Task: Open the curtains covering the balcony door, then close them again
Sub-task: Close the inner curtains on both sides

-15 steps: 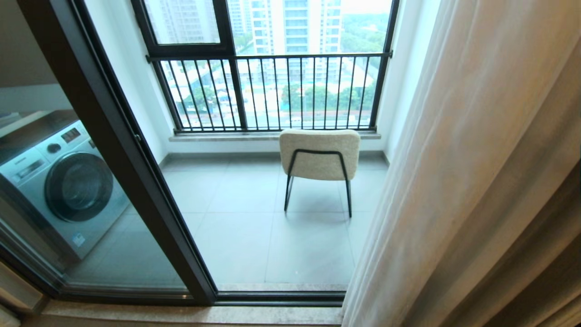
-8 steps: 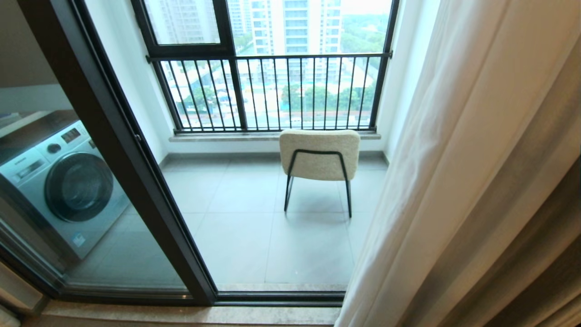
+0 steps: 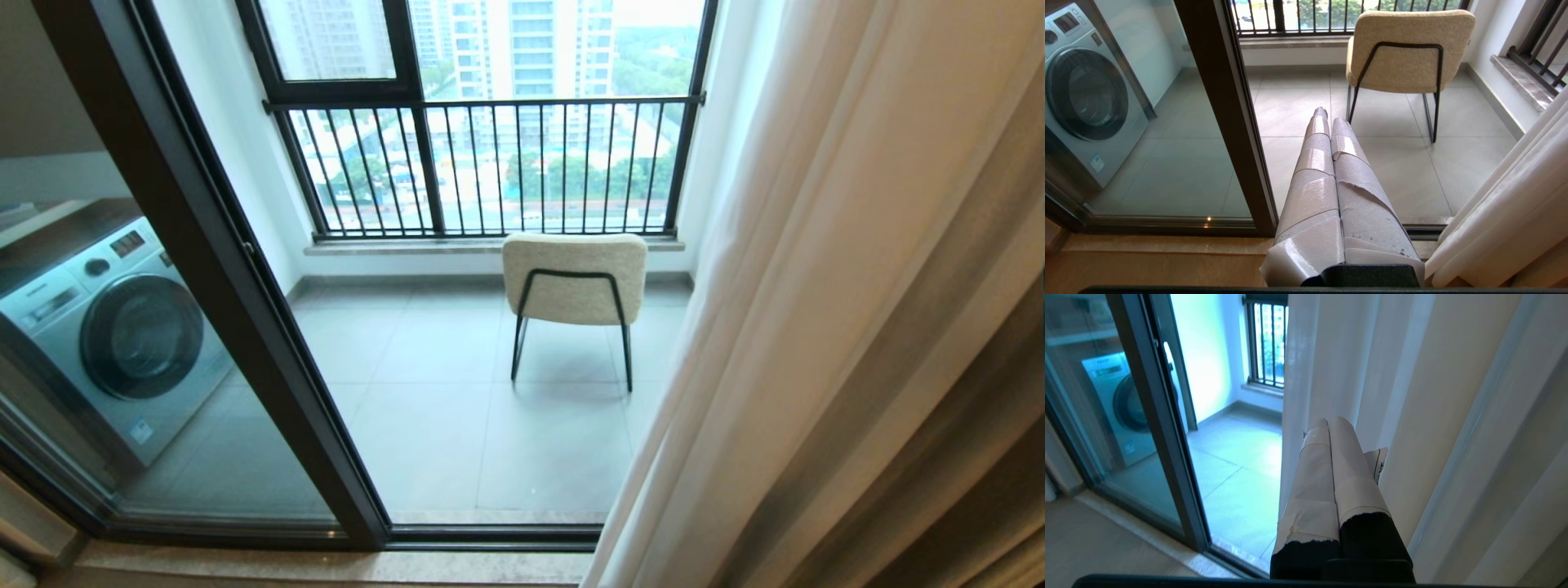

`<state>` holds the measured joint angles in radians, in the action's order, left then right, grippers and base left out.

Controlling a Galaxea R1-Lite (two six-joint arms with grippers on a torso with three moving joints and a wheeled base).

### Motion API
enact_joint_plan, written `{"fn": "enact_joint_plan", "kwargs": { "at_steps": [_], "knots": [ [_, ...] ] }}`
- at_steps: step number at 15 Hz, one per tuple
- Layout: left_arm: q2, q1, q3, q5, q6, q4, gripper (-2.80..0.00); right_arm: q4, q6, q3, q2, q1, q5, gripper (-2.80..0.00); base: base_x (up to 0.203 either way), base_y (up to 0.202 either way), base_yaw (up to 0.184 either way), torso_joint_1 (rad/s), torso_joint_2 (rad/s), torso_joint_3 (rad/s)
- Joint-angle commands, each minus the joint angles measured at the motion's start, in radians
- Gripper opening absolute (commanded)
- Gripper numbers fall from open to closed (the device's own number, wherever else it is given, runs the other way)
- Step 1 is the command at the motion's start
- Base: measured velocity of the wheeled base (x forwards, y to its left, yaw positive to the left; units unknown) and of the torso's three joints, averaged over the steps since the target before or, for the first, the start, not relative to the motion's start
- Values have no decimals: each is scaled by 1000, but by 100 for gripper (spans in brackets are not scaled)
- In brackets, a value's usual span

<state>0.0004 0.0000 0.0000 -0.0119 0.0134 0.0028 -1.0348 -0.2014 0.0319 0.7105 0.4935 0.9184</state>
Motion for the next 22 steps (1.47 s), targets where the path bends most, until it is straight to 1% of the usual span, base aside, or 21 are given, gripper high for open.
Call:
{"fn": "enact_joint_plan", "kwargs": {
  "at_steps": [1, 3, 5, 6, 9, 11, 12, 13, 16, 17, 19, 22],
  "knots": [
    [0, 0, 0, 0, 0, 0, -280, 79, 59, -26, -62, -46, -42, -280, 0, 0, 0, 0, 0, 0],
    [1, 0, 0, 0, 0, 0, -280, 195, 157, -31, -91, -109, -186, -280, 0, 0, 0, 0, 0, 0],
    [0, 0, 0, 0, 0, 0, -280, 328, 234, -32, -156, -177, -375, -280, 0, 0, 0, 0, 0, 0],
    [1, 0, 0, 0, 0, 0, -280, 396, 272, -32, -197, -206, -447, -280, 0, 0, 0, 0, 0, 0],
    [0, 0, 0, 0, 0, 0, -280, 605, 342, -32, -344, -321, -626, -280, 0, 0, 0, 0, 0, 0],
    [0, 0, 0, 0, 0, 0, -280, 754, 374, -32, -422, -374, -713, -280, 0, 0, 0, 0, 0, 0],
    [0, 0, 0, 0, 0, 0, -280, 776, 383, -32, -425, -381, -770, -280, 0, 0, 0, 0, 0, 0],
    [0, 0, 0, 0, 0, 0, -280, 789, 382, -32, -425, -383, -794, -280, 0, 0, 0, 0, 0, 0],
    [0, 0, 0, 0, 0, 0, -280, 870, 384, -32, -427, -387, -796, -280, 0, 0, 0, 0, 0, 0],
    [0, 0, 0, 0, 0, 0, -280, 883, 383, -32, -427, -401, -798, -280, 0, 0, 0, 0, 0, 0],
    [1, 0, 0, 0, 0, 0, -280, 908, 380, -32, -433, -473, -851, -280, 0, 0, 0, 0, 0, 0],
    [0, 0, 0, 0, 0, 0, -280, 1017, 369, -32, -558, -483, -867, -280, 0, 0, 0, 0, 0, 0]
  ]
}}
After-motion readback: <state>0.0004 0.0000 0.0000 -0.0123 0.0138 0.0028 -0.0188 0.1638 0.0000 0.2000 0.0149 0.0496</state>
